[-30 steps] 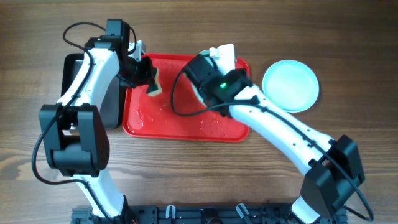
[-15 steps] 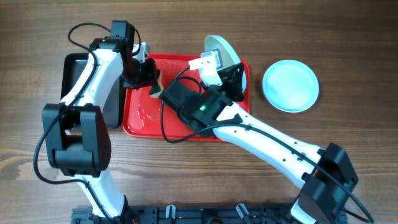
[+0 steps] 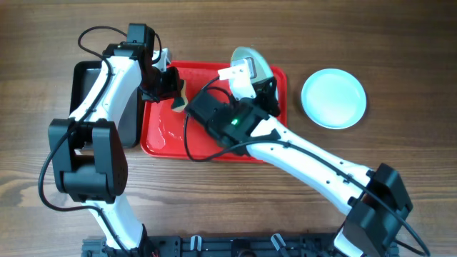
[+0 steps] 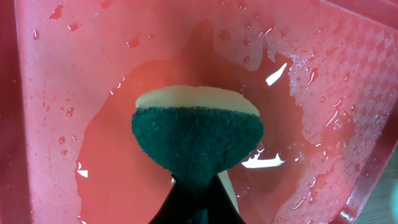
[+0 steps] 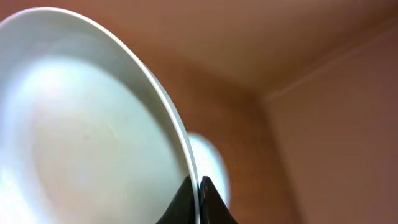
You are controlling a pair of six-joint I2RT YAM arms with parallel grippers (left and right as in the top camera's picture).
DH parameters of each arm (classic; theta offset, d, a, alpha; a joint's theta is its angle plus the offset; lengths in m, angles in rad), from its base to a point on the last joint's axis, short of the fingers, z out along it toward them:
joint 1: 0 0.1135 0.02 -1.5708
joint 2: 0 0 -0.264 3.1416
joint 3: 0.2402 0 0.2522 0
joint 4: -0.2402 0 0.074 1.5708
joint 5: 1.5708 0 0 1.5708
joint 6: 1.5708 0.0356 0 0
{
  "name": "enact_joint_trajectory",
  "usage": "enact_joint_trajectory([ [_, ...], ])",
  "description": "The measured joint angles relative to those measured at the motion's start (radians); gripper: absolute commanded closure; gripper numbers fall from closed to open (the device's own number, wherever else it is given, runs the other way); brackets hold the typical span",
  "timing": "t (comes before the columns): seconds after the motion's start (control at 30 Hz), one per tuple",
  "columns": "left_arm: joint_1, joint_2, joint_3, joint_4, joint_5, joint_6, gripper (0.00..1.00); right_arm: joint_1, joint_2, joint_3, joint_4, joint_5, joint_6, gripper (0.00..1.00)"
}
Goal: Clean dirty plates on tray and stack at the side
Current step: 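Lift the third plate with the right gripper and stack it on the others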
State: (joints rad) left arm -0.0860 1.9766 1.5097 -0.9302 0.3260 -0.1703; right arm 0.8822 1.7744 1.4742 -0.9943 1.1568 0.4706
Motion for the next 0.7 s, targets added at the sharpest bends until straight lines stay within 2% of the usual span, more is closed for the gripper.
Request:
enact_joint_trajectory([
  [0.1,0.0,0.0,0.0,0.0,0.0,0.0,0.96,-0.06,0.0,0.0,0.002,-0.162,0.013,0.96],
  [0.37,0.0,0.0,0.0,0.003,-0.016,0.0,0.96,-0.364,-0.022,0.0,0.052,-0.647,-0.031,0.96],
  [0.6,0.0,0.0,0.0,0.003,-0.03,0.0,0.96,-0.717,-0.064,0.0,0.068,-1.032,-0.111,0.96],
  [0.7,0.0,0.0,0.0,0.003,-0.031,0.0,0.96,-0.86,-0.064,-0.003,0.071,-1.117,-0.131,0.95],
])
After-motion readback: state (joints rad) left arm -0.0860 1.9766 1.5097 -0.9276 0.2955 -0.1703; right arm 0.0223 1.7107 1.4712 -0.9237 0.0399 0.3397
